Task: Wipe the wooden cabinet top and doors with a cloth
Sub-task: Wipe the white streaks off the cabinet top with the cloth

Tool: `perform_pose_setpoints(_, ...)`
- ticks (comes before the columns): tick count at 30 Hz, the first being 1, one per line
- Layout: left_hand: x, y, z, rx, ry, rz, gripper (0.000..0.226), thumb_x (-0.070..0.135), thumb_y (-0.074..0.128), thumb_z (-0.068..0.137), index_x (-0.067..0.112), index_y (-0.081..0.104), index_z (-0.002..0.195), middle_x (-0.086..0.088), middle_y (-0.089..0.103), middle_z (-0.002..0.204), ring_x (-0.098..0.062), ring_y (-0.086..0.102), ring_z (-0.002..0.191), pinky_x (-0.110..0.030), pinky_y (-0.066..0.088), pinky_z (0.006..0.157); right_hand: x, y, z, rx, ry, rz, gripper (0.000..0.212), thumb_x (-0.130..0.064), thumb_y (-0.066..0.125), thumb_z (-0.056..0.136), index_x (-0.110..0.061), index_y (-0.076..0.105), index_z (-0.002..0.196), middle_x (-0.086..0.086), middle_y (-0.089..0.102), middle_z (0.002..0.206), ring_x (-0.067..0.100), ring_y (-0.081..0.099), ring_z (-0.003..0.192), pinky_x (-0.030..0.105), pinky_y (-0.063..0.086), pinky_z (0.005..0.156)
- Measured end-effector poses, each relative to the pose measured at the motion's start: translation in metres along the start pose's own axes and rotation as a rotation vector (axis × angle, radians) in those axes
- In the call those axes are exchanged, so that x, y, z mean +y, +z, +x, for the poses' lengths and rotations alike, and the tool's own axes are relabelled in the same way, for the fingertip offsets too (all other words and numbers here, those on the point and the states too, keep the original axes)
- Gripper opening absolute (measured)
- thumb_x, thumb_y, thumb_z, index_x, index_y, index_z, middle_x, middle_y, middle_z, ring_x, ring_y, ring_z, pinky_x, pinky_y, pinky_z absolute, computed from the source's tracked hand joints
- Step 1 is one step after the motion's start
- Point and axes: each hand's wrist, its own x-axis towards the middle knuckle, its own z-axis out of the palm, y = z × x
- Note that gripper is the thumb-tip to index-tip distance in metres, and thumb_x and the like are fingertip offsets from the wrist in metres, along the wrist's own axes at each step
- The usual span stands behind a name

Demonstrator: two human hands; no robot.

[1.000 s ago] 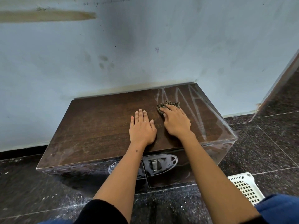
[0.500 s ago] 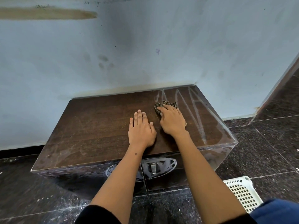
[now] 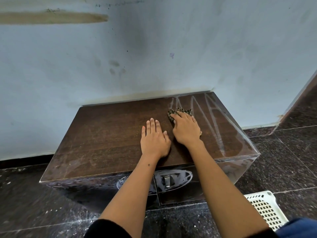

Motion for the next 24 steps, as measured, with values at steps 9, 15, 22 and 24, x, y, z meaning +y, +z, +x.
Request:
perform_pose_setpoints(9,-0.004,0.001,0.021,-0.005,-0.023,-0.002,0.062,0.038,0.019,0.1,0.004,0.006,0.151,-0.013,0.001,0.159,-0.024,-0.002,0.147,-0.039,-0.002,0.118,0.008,0.008,-0.06,0.144,0.004,-0.03,0.041,-0.022,0.041,0.094,-0.029,0.05,0.133,-0.003,0.045,0.142,0.015,0.034,0.135,0.037,0.019,0.115)
perform_pose_setpoints(15,-0.007,0.001,0.02,0.001,-0.017,-0.007,0.061,0.038,0.017,0.1,0.005,0.006,0.151,-0.012,0.0,0.159,-0.023,-0.002,0.147,-0.038,-0.002,0.118,0.005,0.002,0.018,-0.025,-0.01,0.008,0.042,-0.021,0.035,0.098,-0.027,0.042,0.139,-0.001,0.034,0.15,0.018,0.024,0.141,0.038,0.015,0.118)
perform_pose_setpoints(22,-0.008,0.004,0.019,0.028,-0.002,-0.006,0.06,0.037,0.016,0.101,0.005,0.007,0.151,-0.012,0.002,0.159,-0.023,-0.001,0.147,-0.038,-0.001,0.119,0.006,0.012,-0.031,0.11,0.005,-0.006,0.042,-0.022,0.037,0.097,-0.028,0.043,0.138,-0.002,0.036,0.149,0.017,0.025,0.14,0.038,0.015,0.118)
perform_pose_setpoints(24,-0.008,0.006,0.02,0.032,-0.002,0.001,0.06,0.037,0.016,0.101,0.005,0.007,0.151,-0.012,0.002,0.159,-0.023,-0.001,0.147,-0.039,-0.001,0.119,0.007,0.013,-0.034,0.108,0.022,-0.004,0.043,-0.022,0.039,0.096,-0.029,0.044,0.138,-0.002,0.037,0.148,0.016,0.026,0.14,0.039,0.015,0.117)
